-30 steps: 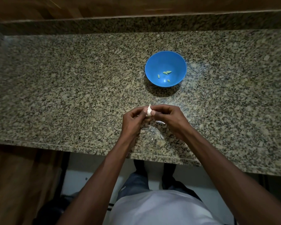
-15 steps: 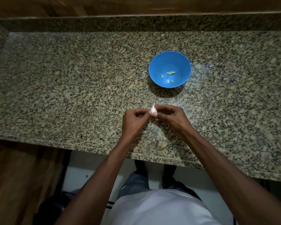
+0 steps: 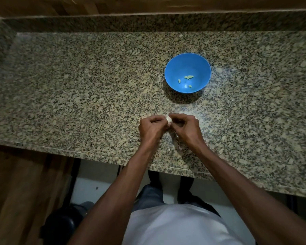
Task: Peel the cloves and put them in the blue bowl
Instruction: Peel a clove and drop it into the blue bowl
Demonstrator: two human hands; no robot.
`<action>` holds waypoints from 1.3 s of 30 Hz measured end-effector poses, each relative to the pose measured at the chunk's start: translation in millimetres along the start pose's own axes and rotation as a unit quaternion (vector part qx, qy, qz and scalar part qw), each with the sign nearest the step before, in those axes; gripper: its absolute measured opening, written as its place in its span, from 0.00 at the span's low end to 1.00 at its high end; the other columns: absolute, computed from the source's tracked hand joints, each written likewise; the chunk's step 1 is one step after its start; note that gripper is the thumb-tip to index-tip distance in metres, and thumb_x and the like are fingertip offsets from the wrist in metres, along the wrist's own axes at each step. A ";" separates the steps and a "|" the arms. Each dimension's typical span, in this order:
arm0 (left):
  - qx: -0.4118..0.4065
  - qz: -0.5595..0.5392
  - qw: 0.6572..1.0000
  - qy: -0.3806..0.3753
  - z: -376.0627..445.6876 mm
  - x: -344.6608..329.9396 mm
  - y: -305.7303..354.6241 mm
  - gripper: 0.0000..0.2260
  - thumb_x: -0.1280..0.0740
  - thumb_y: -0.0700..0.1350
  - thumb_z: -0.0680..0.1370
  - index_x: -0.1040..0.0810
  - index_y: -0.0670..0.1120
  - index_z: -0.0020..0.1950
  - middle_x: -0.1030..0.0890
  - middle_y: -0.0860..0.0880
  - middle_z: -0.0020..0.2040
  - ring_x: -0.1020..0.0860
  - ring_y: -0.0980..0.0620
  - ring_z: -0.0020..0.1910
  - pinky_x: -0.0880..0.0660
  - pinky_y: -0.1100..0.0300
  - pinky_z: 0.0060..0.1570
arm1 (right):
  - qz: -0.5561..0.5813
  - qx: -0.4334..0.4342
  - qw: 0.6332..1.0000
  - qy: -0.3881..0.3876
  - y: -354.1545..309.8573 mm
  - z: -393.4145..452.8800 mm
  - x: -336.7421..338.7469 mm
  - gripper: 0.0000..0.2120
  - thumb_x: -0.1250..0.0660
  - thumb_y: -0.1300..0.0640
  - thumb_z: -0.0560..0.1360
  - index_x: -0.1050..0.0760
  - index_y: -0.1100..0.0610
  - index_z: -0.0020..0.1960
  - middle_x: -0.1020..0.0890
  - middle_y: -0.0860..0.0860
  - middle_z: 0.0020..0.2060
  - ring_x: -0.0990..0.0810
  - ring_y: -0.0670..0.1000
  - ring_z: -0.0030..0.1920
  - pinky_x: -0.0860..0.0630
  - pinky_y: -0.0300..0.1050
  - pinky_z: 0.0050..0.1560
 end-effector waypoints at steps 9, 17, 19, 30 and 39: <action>0.020 -0.114 0.993 -0.021 5.8 13.4 -15.9 0.08 0.27 0.35 0.78 0.14 0.42 0.55 0.12 0.48 0.51 0.17 0.53 0.45 0.19 0.62 0.46 | 0.077 -0.089 0.993 0.015 7.5 8.0 9.7 0.16 0.24 0.57 0.77 0.17 0.60 0.63 0.11 0.54 0.50 0.12 0.54 0.50 0.16 0.61 0.57; -0.063 -0.081 0.991 -0.088 2.4 23.2 -10.7 0.13 0.25 0.34 0.77 0.17 0.40 0.61 0.13 0.41 0.51 0.13 0.46 0.51 0.16 0.55 0.52 | -0.096 0.027 0.995 -0.027 -32.9 16.0 20.5 0.14 0.30 0.53 0.82 0.16 0.58 0.64 0.16 0.46 0.56 0.16 0.37 0.40 0.18 0.33 0.38; -0.085 -0.060 0.991 -0.082 0.2 22.4 -6.7 0.12 0.22 0.35 0.74 0.16 0.38 0.57 0.13 0.41 0.48 0.13 0.43 0.49 0.15 0.52 0.49 | -0.077 0.011 0.994 -0.072 -32.8 10.7 22.2 0.13 0.28 0.50 0.80 0.14 0.54 0.60 0.13 0.47 0.55 0.12 0.43 0.44 0.13 0.53 0.44; -0.168 0.068 0.972 -0.149 -6.8 4.7 -7.1 0.11 0.22 0.39 0.75 0.16 0.40 0.56 0.12 0.44 0.48 0.13 0.49 0.47 0.15 0.47 0.50 | 0.049 -0.072 0.986 -0.139 -15.0 -8.5 39.7 0.11 0.24 0.62 0.76 0.14 0.63 0.57 0.11 0.57 0.48 0.13 0.60 0.53 0.17 0.59 0.59; -0.202 0.173 0.960 -0.085 0.5 7.2 -20.8 0.11 0.24 0.40 0.77 0.21 0.46 0.56 0.14 0.50 0.45 0.14 0.54 0.44 0.15 0.51 0.45 | -0.284 0.104 0.953 -0.026 -16.9 -22.6 33.6 0.05 0.25 0.63 0.76 0.12 0.58 0.52 0.14 0.53 0.43 0.16 0.50 0.40 0.17 0.52 0.42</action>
Point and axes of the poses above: each hand's wrist, its own z-axis towards the middle knuckle, its own x-axis out of the back of the hand, y = z × x, the point moved 4 cm from there along z, towards the middle knuckle
